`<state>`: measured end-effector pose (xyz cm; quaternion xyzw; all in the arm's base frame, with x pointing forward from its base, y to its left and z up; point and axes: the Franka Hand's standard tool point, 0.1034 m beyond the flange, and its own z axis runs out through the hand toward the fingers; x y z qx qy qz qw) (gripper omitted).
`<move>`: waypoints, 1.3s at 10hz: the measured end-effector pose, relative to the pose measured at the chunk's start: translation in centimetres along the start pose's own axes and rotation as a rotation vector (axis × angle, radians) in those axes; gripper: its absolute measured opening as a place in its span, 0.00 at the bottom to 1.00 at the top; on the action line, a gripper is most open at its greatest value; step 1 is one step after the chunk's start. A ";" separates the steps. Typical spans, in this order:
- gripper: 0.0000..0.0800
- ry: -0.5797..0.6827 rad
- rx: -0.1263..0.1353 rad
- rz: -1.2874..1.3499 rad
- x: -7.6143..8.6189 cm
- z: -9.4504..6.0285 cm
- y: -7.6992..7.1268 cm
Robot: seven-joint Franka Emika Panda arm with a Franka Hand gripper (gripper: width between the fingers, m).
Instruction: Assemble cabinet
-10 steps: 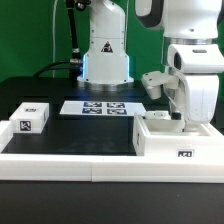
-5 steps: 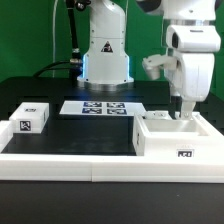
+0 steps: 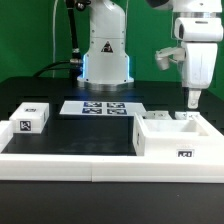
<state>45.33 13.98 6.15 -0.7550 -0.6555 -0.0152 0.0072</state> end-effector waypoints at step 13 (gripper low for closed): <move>1.00 0.038 0.048 -0.072 2.1 4.4 -4.3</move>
Offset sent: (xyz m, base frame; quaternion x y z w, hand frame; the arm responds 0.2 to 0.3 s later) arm -0.0242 0.0313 -0.0063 0.0166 0.0082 -0.0005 0.9998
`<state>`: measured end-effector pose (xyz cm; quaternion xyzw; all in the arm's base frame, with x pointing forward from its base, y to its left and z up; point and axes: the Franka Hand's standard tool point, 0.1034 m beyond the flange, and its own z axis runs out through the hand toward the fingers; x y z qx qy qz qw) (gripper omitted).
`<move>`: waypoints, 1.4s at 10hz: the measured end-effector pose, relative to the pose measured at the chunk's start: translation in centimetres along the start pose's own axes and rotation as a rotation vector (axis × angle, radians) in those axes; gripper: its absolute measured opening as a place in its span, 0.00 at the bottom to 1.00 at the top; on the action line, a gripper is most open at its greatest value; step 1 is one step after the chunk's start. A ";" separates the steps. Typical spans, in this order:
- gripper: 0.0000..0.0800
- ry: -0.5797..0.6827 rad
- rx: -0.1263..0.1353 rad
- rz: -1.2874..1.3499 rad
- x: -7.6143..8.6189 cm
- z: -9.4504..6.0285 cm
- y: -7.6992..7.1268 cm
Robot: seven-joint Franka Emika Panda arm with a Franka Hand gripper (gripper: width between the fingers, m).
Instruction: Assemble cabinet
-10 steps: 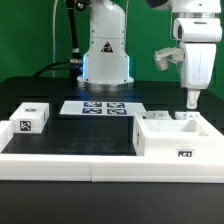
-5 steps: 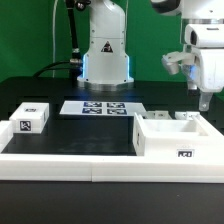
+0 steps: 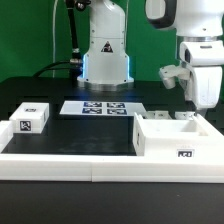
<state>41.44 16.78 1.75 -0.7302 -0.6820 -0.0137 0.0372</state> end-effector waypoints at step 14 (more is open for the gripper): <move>0.08 -0.002 0.009 0.009 -0.3 0.4 -0.2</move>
Offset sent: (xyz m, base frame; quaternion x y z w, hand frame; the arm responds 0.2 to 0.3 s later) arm 0.0002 -0.0010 0.0009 -0.0004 -0.0008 0.0003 1.0000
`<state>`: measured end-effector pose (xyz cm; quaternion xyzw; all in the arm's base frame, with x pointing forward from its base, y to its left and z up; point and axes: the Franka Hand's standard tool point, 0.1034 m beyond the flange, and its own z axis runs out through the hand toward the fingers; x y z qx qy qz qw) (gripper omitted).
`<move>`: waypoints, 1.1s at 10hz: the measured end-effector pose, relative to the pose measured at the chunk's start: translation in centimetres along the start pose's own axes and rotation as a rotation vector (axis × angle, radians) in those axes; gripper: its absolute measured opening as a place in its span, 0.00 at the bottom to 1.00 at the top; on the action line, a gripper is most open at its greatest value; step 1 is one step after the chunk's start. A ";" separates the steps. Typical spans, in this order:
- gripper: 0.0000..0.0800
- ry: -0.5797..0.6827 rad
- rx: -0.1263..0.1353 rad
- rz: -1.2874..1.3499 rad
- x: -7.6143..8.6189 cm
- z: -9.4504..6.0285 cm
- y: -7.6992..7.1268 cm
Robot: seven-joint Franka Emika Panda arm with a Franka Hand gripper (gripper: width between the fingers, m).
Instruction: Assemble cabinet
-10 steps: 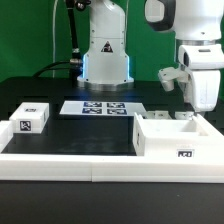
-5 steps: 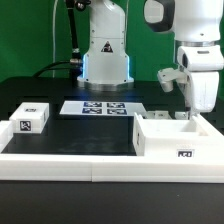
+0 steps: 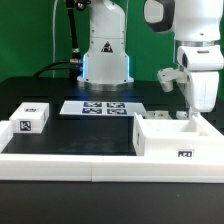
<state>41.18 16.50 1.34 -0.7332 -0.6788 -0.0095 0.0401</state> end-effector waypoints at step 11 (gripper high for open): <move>0.09 -0.053 -0.027 0.019 -4.4 -5.0 2.5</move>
Offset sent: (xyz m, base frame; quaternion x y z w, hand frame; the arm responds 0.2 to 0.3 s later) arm -0.0031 -0.0095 0.0396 -0.0122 -0.0298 0.0101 0.9994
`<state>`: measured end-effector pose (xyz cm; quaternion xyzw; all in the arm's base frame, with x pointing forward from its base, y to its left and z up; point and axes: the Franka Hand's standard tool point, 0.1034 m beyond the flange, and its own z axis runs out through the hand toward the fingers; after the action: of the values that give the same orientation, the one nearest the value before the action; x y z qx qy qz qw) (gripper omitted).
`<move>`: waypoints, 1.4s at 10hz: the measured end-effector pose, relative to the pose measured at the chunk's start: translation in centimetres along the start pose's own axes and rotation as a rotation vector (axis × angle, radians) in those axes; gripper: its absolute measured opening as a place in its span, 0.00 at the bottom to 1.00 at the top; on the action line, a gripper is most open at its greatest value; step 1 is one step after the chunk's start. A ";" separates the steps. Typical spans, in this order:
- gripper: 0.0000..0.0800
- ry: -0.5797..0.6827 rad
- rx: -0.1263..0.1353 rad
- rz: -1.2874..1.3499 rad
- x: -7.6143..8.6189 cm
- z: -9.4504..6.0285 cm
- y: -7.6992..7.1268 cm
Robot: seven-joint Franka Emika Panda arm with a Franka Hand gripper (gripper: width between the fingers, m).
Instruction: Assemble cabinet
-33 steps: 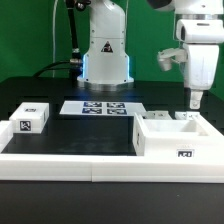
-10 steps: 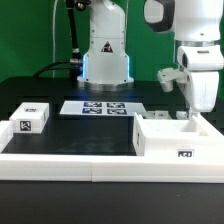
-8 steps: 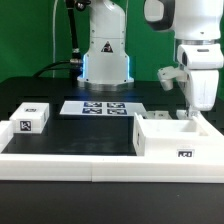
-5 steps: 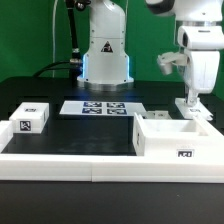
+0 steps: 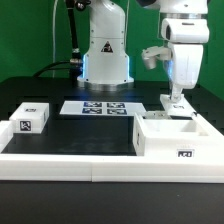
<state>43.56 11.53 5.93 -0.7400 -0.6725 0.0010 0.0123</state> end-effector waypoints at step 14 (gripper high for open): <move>0.09 -0.002 0.009 0.011 -0.2 0.2 1.6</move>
Offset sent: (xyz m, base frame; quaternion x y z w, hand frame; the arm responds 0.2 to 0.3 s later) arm 0.0203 -0.0014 0.0019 -0.0016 -0.0049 -0.0253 0.9997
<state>45.09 11.16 5.67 -0.7436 -0.6684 0.0045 0.0149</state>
